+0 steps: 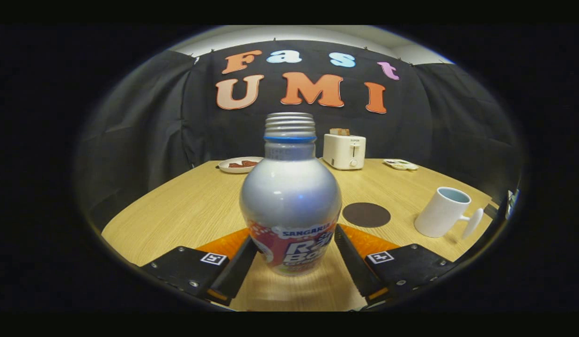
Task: Take the bottle from table, then pour the juice into the cup, finally place the bottle on the coaster
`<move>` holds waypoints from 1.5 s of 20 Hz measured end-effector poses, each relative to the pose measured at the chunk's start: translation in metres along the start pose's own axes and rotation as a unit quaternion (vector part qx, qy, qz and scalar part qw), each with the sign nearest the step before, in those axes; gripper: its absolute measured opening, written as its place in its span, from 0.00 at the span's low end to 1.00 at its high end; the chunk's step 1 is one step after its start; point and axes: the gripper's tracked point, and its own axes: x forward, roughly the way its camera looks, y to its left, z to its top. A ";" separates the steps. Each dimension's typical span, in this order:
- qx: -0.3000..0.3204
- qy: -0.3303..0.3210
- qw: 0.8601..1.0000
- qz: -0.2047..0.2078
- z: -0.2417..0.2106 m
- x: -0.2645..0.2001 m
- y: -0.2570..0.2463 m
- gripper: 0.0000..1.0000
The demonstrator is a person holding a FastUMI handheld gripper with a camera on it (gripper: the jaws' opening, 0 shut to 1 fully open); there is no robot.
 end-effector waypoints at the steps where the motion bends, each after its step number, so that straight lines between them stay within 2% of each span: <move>1: 0.001 0.001 1.000 0.003 -0.001 0.001 0.002 0.90; 2: 0.002 -0.002 1.000 0.003 0.000 0.000 0.001 0.82; 7: 0.005 0.003 1.000 0.007 -0.001 -0.002 0.000 0.77; 18: 0.126 -0.008 0.992 -0.026 0.024 -0.016 -0.036 0.77; 25: 0.250 -0.011 0.968 -0.019 0.039 -0.005 -0.057 0.77; 28: 0.314 -0.013 0.949 -0.015 0.048 -0.002 -0.068 0.77; 30: 0.362 -0.021 0.932 -0.008 0.058 0.000 -0.072 0.77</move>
